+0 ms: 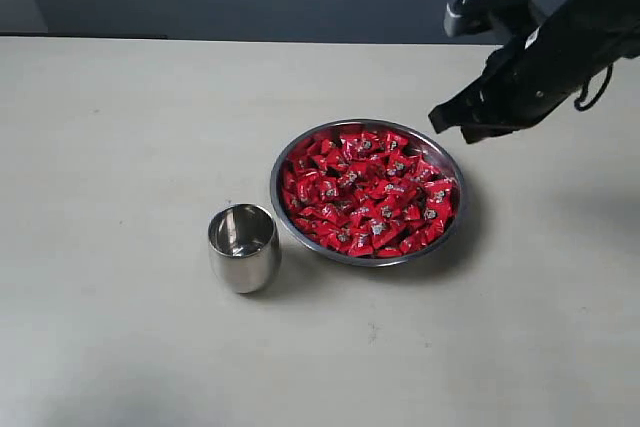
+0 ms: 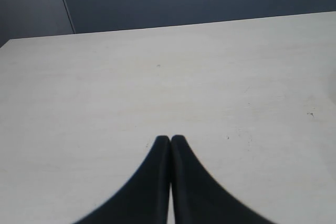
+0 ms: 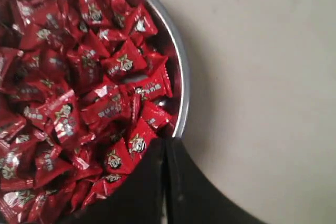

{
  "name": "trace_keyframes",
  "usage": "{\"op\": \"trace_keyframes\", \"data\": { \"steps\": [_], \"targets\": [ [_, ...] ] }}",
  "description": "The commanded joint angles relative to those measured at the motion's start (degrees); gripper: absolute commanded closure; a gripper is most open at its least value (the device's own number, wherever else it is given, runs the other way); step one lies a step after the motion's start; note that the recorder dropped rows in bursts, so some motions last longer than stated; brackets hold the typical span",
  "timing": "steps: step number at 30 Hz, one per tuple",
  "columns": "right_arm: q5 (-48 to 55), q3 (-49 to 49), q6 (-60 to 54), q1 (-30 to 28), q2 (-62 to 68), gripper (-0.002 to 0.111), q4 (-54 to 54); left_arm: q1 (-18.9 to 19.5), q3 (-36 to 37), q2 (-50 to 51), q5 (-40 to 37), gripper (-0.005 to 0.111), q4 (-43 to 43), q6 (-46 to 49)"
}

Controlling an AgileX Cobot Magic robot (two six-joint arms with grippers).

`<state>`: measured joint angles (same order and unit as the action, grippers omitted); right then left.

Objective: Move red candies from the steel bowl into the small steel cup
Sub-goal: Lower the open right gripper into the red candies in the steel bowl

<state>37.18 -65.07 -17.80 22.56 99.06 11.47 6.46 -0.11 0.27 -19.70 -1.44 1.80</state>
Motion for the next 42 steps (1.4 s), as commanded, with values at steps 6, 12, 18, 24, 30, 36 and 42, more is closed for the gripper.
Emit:
{"op": "trace_keyframes", "data": {
  "steps": [6, 12, 18, 24, 30, 36, 42],
  "targets": [
    [-2.2, -0.3, -0.6, 2.0, 5.8, 0.108, 5.0, -0.3, 0.1, -0.3, 0.6, 0.106, -0.1, -0.1],
    [-5.0, -0.3, -0.6, 5.8, 5.8, 0.108, 6.8, -0.3, 0.1, -0.3, 0.6, 0.106, -0.1, -0.1],
    [-4.3, -0.3, -0.6, 9.5, 5.8, 0.106, 6.8, -0.3, 0.1, -0.3, 0.6, 0.106, -0.1, -0.1],
    [-4.9, -0.3, 1.2, 10.2, 5.8, 0.08, 2.9, -0.3, 0.1, -0.3, 0.6, 0.106, -0.1, -0.1],
    [-7.5, -1.0, 10.1, 10.1, 6.4, 0.074, -2.0, -0.3, 0.1, -0.3, 0.6, 0.106, -0.1, -0.1],
    [0.6, -9.8, 15.1, 10.1, 12.0, 0.074, -3.5, -0.3, 0.1, -0.3, 0.6, 0.106, -0.1, -0.1],
    [7.4, -15.4, 21.3, 10.1, 15.5, 0.074, -8.6, -0.3, 0.1, -0.3, 0.6, 0.106, -0.1, -0.1]
  ]
}}
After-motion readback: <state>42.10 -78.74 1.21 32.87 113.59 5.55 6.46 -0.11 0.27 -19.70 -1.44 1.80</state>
